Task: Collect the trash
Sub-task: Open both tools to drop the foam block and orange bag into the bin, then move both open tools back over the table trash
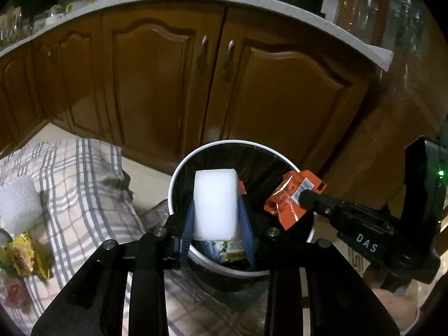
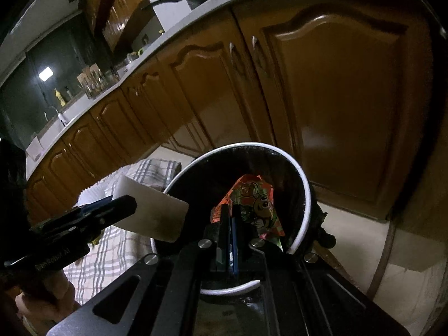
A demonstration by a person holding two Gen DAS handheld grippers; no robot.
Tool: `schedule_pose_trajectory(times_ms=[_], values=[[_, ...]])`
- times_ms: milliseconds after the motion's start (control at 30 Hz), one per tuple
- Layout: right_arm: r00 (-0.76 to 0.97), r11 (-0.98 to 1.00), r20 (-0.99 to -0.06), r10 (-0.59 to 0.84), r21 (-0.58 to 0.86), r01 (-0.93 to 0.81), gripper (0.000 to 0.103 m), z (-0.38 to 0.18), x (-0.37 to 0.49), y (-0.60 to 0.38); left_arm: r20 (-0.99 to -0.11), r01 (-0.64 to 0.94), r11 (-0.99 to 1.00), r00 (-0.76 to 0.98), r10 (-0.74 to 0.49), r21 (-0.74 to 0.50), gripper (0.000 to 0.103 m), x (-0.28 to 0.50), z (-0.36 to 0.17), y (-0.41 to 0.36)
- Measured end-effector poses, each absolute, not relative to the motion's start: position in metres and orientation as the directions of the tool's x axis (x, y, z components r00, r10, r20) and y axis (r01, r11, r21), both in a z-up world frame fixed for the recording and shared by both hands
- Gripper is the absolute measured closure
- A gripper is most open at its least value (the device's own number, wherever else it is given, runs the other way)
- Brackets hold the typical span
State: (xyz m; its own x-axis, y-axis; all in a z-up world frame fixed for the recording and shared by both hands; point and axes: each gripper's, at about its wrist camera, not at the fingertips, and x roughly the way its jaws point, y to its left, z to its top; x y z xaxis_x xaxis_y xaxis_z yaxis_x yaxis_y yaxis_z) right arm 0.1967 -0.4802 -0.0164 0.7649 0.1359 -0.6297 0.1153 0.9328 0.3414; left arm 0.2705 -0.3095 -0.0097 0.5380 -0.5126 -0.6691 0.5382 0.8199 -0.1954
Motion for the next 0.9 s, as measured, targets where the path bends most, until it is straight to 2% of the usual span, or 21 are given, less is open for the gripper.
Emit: schedule_pose_trajectory(times_ms=[133,200,333,400,433,500,667,900], values=[[0.759,0.931,-0.638,0.13,0.342,0.128,0.091,-0.021,0.202,-0.483,-0.675,0.535,0.82,0.53,-0.513,-0.204,0.055,0.27,-0.014,-0.31],[0.76,0.922,-0.636,0.131,0.359,0.141,0.073,-0.024,0.2,-0.487,-0.674,0.531,0.822,0.532,-0.513,-0.206,0.052,0.269,-0.015,-0.307],[0.773,0.913,-0.619,0.137,0.382,0.145,0.063,-0.022,0.191,-0.488,-0.674,0.512,0.827,0.529,-0.516,-0.232,0.051,0.268,-0.018,-0.294],[0.782,0.909,-0.607,0.141,0.392,0.14,0.045,-0.02,0.186,-0.487,-0.674,0.499,0.83,0.526,-0.519,-0.249,0.051,0.265,-0.019,-0.284],[0.791,0.907,-0.595,0.144,0.399,0.135,0.04,-0.018,0.182,-0.485,-0.673,0.493,0.831,0.526,-0.52,-0.256,0.05,0.263,-0.02,-0.279],[0.8,0.905,-0.581,0.149,0.406,0.126,0.024,-0.015,0.178,-0.481,-0.672,0.476,0.838,0.532,-0.516,-0.266,0.049,0.257,-0.021,-0.266],[0.814,0.903,-0.553,0.177,0.421,0.09,0.018,-0.01,0.161,-0.458,-0.671,0.434,0.854,0.546,-0.502,-0.286,0.047,0.239,-0.026,-0.229],[0.805,0.9,-0.548,0.228,0.434,0.041,0.016,-0.014,0.153,-0.417,-0.683,0.369,0.884,0.569,-0.458,-0.286,0.047,0.214,-0.033,-0.176]])
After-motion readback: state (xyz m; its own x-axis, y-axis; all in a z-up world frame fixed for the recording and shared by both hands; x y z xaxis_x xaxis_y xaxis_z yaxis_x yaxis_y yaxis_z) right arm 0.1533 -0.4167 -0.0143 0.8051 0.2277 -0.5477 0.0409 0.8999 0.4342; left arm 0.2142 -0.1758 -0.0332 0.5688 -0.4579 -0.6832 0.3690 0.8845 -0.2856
